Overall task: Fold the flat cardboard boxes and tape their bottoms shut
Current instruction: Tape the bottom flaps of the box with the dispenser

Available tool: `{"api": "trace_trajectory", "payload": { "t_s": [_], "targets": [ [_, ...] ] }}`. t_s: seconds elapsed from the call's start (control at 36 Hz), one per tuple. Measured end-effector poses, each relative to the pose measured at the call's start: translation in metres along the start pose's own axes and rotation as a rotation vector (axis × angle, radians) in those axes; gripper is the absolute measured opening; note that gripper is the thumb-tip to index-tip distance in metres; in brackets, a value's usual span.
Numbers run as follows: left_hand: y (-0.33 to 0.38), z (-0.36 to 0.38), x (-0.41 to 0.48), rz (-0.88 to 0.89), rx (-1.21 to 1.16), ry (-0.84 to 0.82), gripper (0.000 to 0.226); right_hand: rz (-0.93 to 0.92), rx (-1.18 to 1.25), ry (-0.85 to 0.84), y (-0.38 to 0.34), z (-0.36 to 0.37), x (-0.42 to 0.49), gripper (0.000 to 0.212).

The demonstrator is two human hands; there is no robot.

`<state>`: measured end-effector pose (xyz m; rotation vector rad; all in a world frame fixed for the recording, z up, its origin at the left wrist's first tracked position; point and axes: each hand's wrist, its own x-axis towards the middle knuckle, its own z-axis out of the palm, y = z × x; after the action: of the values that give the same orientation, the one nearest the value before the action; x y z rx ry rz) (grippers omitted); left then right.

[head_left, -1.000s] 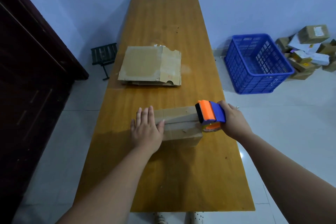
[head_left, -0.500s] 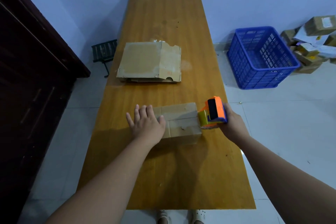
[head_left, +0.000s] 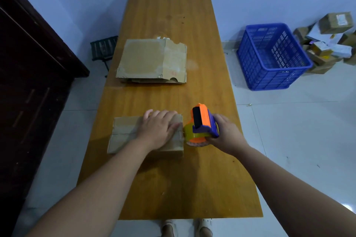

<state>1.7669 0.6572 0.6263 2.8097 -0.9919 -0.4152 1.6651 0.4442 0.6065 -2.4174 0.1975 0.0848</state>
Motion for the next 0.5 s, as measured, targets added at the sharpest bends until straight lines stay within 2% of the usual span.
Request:
{"api": "trace_trajectory", "payload": {
  "t_s": [0.08,0.19,0.42,0.5],
  "targets": [
    [-0.0086,-0.0041,-0.0003,0.036,-0.001,0.0,0.064,-0.042,-0.056,0.002,-0.0046,0.0007,0.0018,0.05],
    [-0.0117,-0.004,-0.0015,0.051,-0.024,0.038,0.073,-0.062,-0.014,-0.011,-0.0085,0.0007,0.0026,0.047],
    [-0.0122,-0.0024,-0.0021,0.041,-0.074,0.032,0.063,-0.04,-0.015,-0.03,-0.0092,0.0059,0.0078,0.044],
    [-0.0131,-0.0019,-0.0007,0.034,-0.07,0.034,0.055,-0.022,-0.119,-0.087,-0.0004,0.0089,0.0096,0.04]
  ]
}}
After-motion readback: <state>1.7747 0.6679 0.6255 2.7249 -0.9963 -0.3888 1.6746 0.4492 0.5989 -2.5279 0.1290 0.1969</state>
